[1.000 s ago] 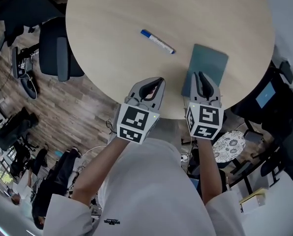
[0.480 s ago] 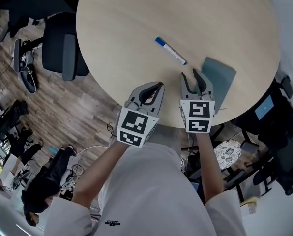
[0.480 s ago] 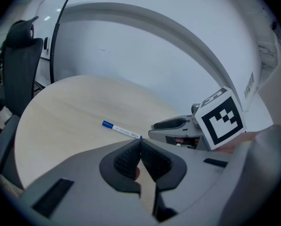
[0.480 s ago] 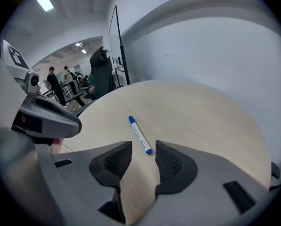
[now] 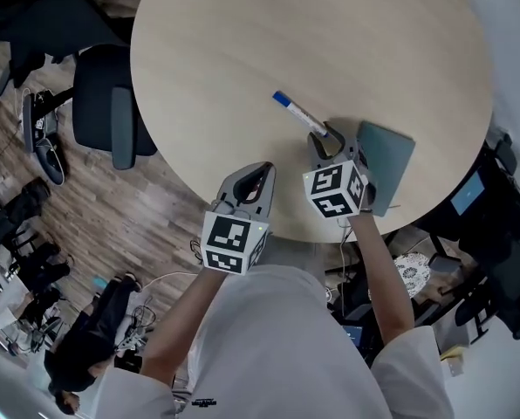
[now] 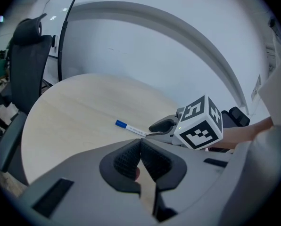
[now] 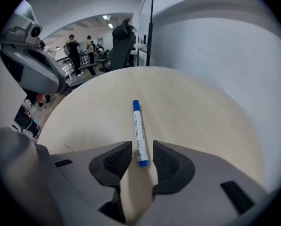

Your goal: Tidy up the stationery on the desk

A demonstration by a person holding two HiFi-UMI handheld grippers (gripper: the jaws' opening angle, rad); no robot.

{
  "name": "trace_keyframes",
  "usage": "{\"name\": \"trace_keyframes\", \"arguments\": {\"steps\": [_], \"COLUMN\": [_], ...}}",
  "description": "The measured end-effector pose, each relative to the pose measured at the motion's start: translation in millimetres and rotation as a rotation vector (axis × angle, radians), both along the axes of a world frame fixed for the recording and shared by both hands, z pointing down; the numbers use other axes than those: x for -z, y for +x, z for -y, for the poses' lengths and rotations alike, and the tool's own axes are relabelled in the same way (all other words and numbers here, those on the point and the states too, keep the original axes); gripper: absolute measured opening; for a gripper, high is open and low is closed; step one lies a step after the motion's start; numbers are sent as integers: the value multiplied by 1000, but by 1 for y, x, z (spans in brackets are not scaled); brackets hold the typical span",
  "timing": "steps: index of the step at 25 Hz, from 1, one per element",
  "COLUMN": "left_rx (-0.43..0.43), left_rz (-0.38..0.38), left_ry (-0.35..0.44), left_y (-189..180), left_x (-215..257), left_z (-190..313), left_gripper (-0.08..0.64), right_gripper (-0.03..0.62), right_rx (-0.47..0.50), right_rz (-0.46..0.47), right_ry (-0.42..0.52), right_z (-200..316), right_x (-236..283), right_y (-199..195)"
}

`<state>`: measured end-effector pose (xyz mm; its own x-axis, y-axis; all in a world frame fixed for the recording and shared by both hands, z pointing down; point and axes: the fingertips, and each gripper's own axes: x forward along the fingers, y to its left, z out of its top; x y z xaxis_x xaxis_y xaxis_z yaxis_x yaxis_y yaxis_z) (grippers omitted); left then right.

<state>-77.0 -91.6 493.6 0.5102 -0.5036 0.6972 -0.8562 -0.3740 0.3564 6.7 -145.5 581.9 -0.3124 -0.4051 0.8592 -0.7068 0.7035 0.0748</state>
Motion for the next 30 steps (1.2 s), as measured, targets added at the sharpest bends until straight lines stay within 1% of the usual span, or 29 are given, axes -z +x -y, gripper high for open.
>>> {"name": "trace_keyframes", "arguments": {"steps": [3, 5, 7, 9, 12, 15, 17, 20, 23, 30], "left_rx": [7, 5, -1, -7, -18, -39, -57, -84, -122, -215], "left_rz": [1, 3, 3, 1, -2, -7, -11, -17, -25, -33], "left_ry": [-3, -7, -11, -13, -8, -4, -2, -3, -5, -2], "left_y": [-2, -3, -2, 0, 4, 9, 13, 17, 24, 37], "left_x": [-3, -5, -7, -7, -5, -3, -2, -2, 0, 4], "left_z": [3, 2, 2, 1, 1, -1, -2, -6, -11, -17], "left_gripper": [17, 17, 17, 17, 17, 17, 17, 17, 17, 17], "right_gripper": [156, 150, 92, 91, 89, 89, 89, 89, 89, 89], "right_rx": [23, 22, 10, -25, -105, -159, -214, -326, -448, -685], "right_rz": [-33, -34, -21, 13, 69, 82, 97, 129, 162, 205], "right_ry": [-44, -64, -75, -84, -81, -54, -40, -30, -30, -46], "right_z": [-1, -3, -5, -7, -9, -15, -18, -23, -35, -61], "right_x": [-11, -14, -14, -12, -8, -2, 3, 12, 20, 22], "right_y": [0, 0, -1, -3, -1, 5, 10, 19, 31, 54]}}
